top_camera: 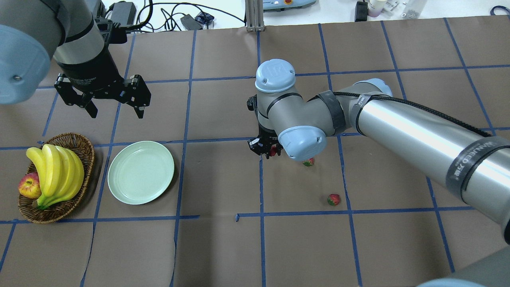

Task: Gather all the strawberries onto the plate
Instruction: 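Lower the right gripper and grasp one red strawberry, then carry the strawberry toward the plate and release it on the table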

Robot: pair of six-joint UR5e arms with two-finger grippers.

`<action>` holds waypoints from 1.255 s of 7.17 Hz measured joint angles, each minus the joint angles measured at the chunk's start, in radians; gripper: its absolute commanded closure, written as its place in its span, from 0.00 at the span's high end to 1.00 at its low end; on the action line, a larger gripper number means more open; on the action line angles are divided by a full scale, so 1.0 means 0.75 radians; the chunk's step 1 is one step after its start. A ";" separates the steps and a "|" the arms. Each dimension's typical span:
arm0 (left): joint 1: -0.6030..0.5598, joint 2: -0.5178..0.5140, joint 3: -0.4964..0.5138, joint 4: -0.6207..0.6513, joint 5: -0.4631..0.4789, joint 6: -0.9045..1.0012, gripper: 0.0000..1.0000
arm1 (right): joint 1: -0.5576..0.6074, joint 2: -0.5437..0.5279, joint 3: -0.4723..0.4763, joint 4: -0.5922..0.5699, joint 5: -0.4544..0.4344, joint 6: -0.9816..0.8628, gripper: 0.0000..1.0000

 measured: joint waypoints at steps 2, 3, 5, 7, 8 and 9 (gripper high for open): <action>0.001 0.001 0.003 0.002 0.004 -0.001 1.00 | 0.083 0.028 -0.012 -0.018 0.024 0.032 0.00; 0.001 0.002 0.006 0.003 0.004 -0.002 1.00 | 0.110 0.041 -0.018 -0.023 0.028 0.041 0.00; -0.001 0.002 0.007 0.004 0.005 -0.005 1.00 | 0.156 0.055 -0.021 -0.025 0.030 0.061 0.00; 0.000 0.002 0.008 0.004 0.007 -0.005 1.00 | 0.169 0.066 -0.015 -0.026 0.031 0.069 0.32; 0.000 0.002 0.007 0.004 0.008 -0.005 1.00 | 0.169 0.070 -0.012 -0.026 0.044 0.069 0.53; -0.001 0.002 0.006 0.004 0.008 -0.005 1.00 | 0.170 0.072 -0.011 -0.025 0.070 0.069 1.00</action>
